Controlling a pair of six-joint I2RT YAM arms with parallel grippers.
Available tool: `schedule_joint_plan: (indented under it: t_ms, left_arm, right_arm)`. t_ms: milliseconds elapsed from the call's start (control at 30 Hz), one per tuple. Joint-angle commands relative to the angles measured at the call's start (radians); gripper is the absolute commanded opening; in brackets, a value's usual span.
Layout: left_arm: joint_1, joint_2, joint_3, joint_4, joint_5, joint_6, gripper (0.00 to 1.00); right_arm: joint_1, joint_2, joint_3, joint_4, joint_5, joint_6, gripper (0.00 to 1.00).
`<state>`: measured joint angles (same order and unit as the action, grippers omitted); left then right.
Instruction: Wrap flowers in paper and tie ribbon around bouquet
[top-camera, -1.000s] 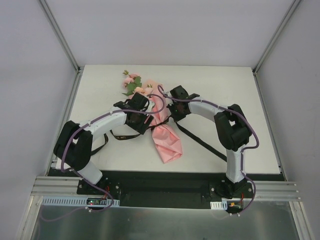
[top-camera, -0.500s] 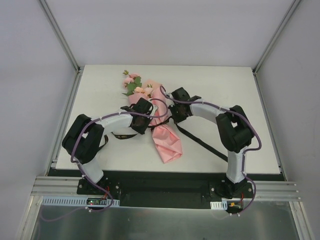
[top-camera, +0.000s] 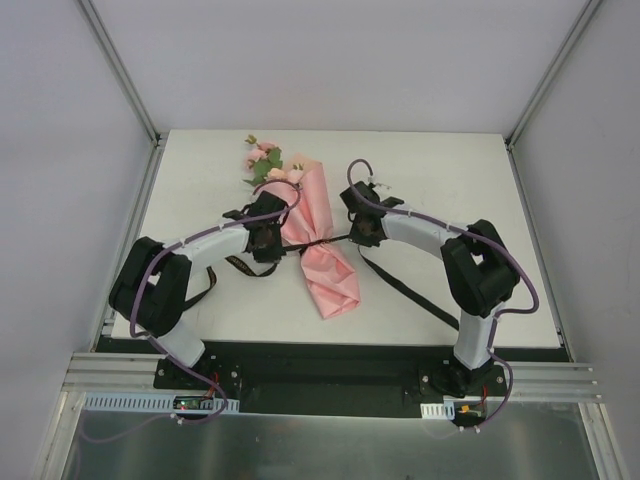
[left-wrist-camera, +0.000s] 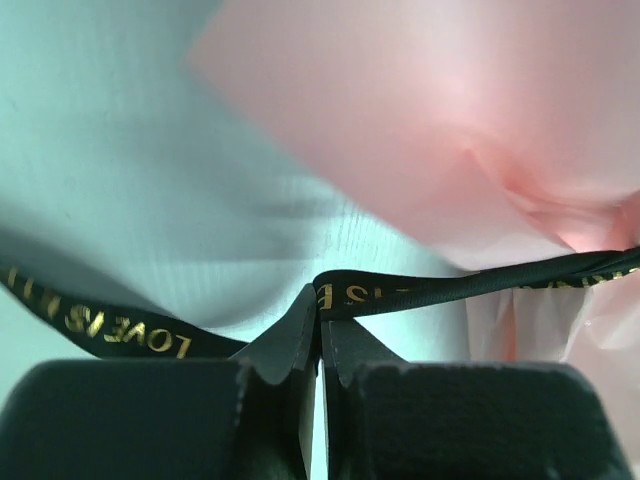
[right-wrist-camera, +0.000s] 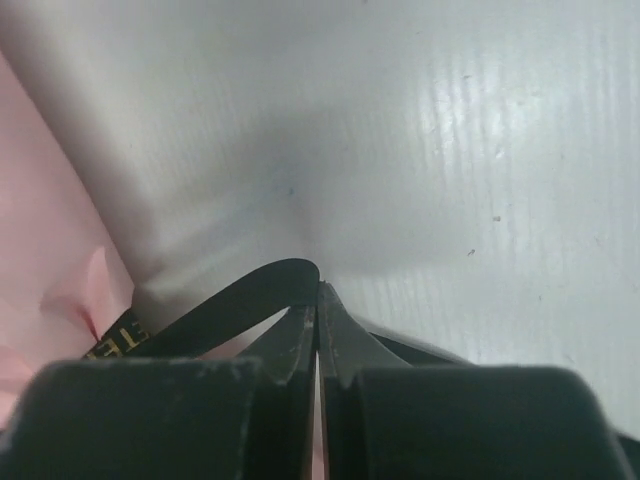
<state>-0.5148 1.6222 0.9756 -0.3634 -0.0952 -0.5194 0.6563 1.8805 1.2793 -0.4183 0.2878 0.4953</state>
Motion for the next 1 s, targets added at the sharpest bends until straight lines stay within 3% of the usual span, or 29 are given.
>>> schedule_joint_plan:
  t_ms: [0, 33, 67, 133, 200, 300, 633, 833, 867, 933, 967]
  left_arm:
    - [0.134, -0.051, 0.003, -0.133, 0.001, -0.38, 0.0]
    - [0.178, -0.062, -0.049, -0.155, 0.015, -0.434, 0.0]
    - [0.328, -0.082, -0.09, -0.175, 0.094, -0.497, 0.0]
    - [0.482, -0.087, -0.22, -0.106, 0.23, -0.548, 0.0]
    - [0.594, -0.102, -0.245, -0.092, 0.224, -0.521, 0.0]
    - [0.66, -0.131, -0.261, -0.08, 0.233, -0.516, 0.0]
    - [0.647, -0.159, -0.221, -0.054, 0.252, -0.404, 0.0]
    - [0.642, -0.235, -0.216, -0.063, 0.321, -0.232, 0.0]
    - [0.641, -0.248, -0.218, -0.062, 0.337, -0.211, 0.04]
    - [0.641, -0.284, -0.219, -0.063, 0.396, -0.159, 0.21]
    - [0.639, -0.298, -0.219, -0.068, 0.411, -0.143, 0.37]
  right_arm:
    - [-0.044, -0.041, -0.024, -0.111, 0.189, 0.405, 0.0]
    - [-0.067, -0.053, -0.049, -0.094, 0.185, 0.432, 0.0]
    - [-0.131, -0.058, -0.067, -0.091, 0.131, 0.492, 0.0]
    - [-0.203, -0.096, -0.168, -0.024, 0.073, 0.525, 0.0]
    - [-0.279, -0.124, -0.216, 0.013, 0.07, 0.513, 0.0]
    - [-0.352, -0.15, -0.294, 0.076, 0.01, 0.532, 0.0]
    - [-0.288, -0.182, -0.296, 0.111, 0.094, 0.425, 0.0]
    - [-0.216, -0.178, -0.204, 0.11, 0.134, 0.154, 0.0]
    - [-0.201, -0.173, -0.189, 0.108, 0.116, 0.07, 0.01]
    - [-0.181, -0.164, -0.16, 0.108, 0.108, -0.025, 0.0]
    - [-0.166, -0.156, -0.147, 0.113, 0.058, -0.125, 0.0]
